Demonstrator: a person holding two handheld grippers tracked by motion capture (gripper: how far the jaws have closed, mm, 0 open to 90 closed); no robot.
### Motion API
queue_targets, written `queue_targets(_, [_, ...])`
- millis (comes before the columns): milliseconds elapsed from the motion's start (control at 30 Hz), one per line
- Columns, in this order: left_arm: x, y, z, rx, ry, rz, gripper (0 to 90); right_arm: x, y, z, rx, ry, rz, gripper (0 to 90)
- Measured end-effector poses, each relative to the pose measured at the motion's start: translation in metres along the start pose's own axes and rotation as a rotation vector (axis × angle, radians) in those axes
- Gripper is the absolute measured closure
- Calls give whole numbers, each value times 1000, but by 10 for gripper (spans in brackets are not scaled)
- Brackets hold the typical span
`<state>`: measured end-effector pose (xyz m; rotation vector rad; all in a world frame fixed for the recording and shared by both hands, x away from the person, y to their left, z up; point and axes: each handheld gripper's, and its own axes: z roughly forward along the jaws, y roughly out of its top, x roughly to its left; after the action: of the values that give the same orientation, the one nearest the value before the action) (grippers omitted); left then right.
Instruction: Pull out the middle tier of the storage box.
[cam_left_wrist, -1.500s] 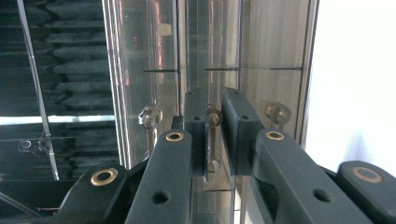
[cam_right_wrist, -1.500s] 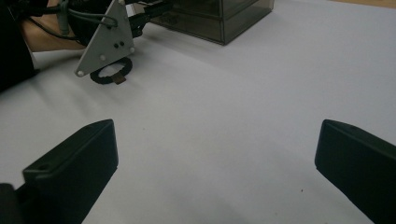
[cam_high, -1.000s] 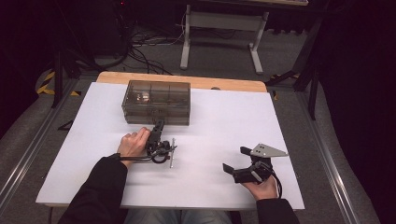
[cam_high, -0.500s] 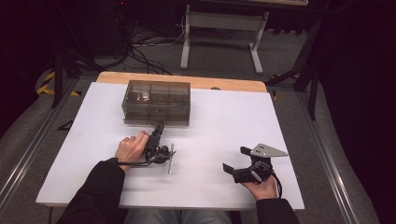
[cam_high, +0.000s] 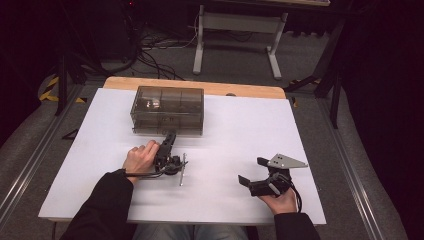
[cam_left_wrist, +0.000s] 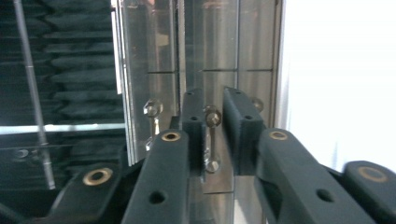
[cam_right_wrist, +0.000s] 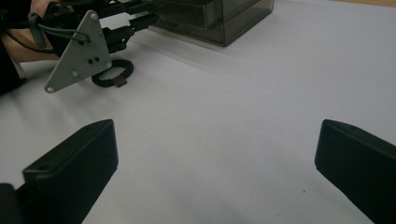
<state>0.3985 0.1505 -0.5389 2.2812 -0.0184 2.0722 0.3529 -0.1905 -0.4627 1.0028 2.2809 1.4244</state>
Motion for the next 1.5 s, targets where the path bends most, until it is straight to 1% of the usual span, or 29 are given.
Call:
queue_targets(33, [1,0,0,-5,-18,-1,740,0,0,0,0,1,0,0])
queue_targets(67, [2,0,0,-8,-30,1,687,0,0,0,0,1,0,0])
queue_targets(100, [2,-1,0,-9,-42,-4,660,0,0,0,0,1,0,0])
queue_targets(267, [7,-2,-4,-10,-90,-31,573,-1,0,0,3,1,-3,0])
queue_targets(367, [12,-2,-8,-33,-98,-41,563,-1,-1,0,4,-2,-4,0])
queue_targets(433, [15,-1,-11,-45,-105,-63,560,-1,-1,0,0,-2,-6,0])
queue_targets(467, [19,0,-13,-51,-124,-68,553,-2,-1,0,0,-3,-6,0])
queue_targets(533, [23,0,-16,-63,-141,-81,537,-1,-1,0,2,-3,-4,0])
queue_targets(600, [29,-1,-19,-74,-167,-104,530,0,-1,0,1,-3,3,0])
queue_targets(633, [29,-1,-20,-78,-176,-112,531,0,-1,0,1,-2,2,0])
queue_targets(667, [33,-1,-21,-80,-194,-111,531,0,-1,0,1,-2,1,1])
queue_targets(700, [34,-2,-22,-82,-203,-127,527,0,-1,0,1,-3,2,1])
queue_targets(767, [38,-3,-23,-88,-232,-144,525,-1,-1,0,-2,-4,-3,1])
queue_targets(833, [41,-3,-24,-99,-248,-149,525,-1,-1,0,-1,-4,-3,1])
queue_targets(900, [43,-3,-25,-109,-262,-170,524,0,-1,-1,-2,-4,-2,1])
queue_targets(967, [47,-2,-27,-121,-280,-177,525,0,-1,-1,-3,-3,-3,1])
queue_targets(1067, [53,-1,-28,-130,-306,-189,525,0,-1,-1,-13,0,3,1])
queue_targets(1100, [54,-1,-28,-132,-314,-202,525,0,-1,-1,-16,1,-4,1])
queue_targets(1133, [57,-1,-28,-129,-332,-212,525,0,-1,-1,-17,1,-10,1])
queue_targets(1167, [59,-1,-27,-128,-340,-216,526,0,0,-2,-20,1,-4,1])
queue_targets(1200, [61,-1,-27,-123,-350,-237,531,0,-1,-2,-19,1,-1,1])
queue_targets(1233, [64,-2,-26,-124,-371,-258,533,0,-1,-2,-17,1,-3,1])
queue_targets(1300, [69,-4,-24,-129,-394,-285,535,0,0,-2,-20,1,1,1])
queue_targets(1333, [73,-6,-23,-136,-417,-328,535,0,0,-2,-21,1,1,1])
queue_targets(1367, [76,-7,-23,-141,-435,-355,535,0,0,-2,-21,1,0,1])
queue_targets(1400, [77,-8,-22,-145,-445,-380,533,0,0,-2,-21,2,1,1])
queue_targets(1433, [80,-9,-21,-142,-457,-384,533,0,0,-2,-22,2,2,1])
queue_targets(1467, [81,-10,-20,-142,-469,-414,532,0,0,-2,-21,2,1,1])
queue_targets(1500, [83,-11,-20,-140,-478,-426,531,0,0,-2,-21,2,1,1])
